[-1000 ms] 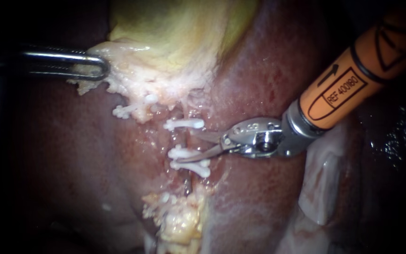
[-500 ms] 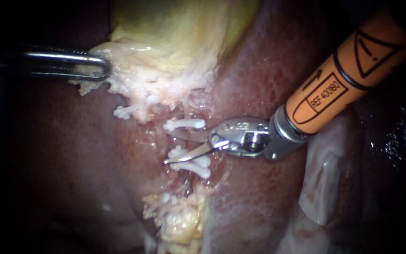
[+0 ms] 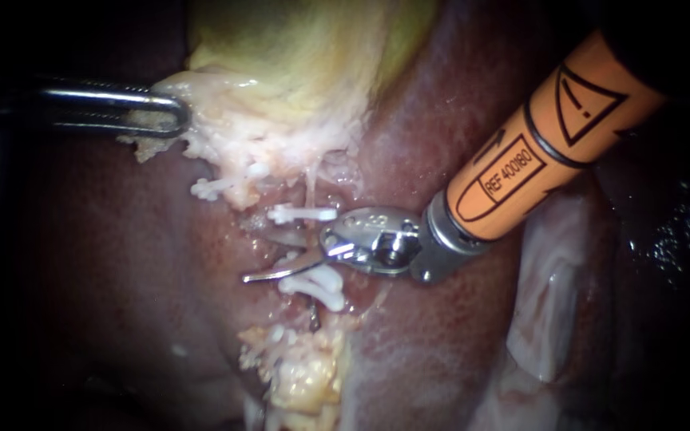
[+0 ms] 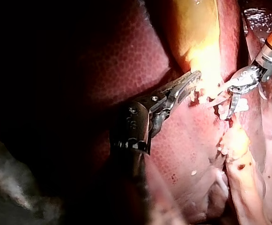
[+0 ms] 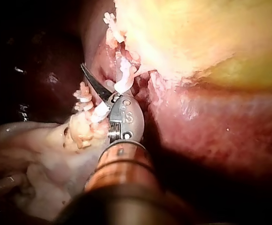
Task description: Go to the cutting position right tube
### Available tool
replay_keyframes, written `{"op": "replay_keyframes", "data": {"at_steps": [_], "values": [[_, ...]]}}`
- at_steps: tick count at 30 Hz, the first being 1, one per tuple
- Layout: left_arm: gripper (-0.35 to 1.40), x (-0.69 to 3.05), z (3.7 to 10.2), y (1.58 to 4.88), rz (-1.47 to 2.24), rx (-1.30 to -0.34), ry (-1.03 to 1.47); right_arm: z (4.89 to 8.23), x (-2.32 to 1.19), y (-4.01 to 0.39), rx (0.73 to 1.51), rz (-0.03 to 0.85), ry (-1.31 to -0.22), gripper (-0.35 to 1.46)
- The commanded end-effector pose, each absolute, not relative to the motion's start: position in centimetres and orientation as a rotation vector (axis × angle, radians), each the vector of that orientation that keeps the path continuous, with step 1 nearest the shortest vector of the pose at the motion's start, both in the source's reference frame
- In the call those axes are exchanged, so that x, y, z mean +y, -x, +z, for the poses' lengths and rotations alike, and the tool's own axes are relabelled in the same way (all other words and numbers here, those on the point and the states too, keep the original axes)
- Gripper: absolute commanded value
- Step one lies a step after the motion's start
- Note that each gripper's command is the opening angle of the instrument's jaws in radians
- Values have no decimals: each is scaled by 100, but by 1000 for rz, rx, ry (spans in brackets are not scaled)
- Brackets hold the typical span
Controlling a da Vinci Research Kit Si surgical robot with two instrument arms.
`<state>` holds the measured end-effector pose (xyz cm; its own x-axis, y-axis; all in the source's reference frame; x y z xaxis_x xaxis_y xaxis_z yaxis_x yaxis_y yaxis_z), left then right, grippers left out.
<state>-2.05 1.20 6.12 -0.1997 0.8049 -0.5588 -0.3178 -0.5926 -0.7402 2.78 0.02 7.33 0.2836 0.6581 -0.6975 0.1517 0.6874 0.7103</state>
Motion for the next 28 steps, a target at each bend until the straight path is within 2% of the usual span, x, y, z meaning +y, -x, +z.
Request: {"op": "replay_keyframes", "data": {"at_steps": [1, 12, 28], "values": [[-35, 120, 612, 205, 1878, -616, 1287, 729, 2, -276, 1265, 383, -787, 116], [-35, 120, 612, 204, 1878, -616, 1288, 690, -18, -280, 1296, 357, -827, 114], [-35, 120, 612, 205, 1878, -616, 1288, 689, -17, -280, 1299, 356, -831, 116]]}}
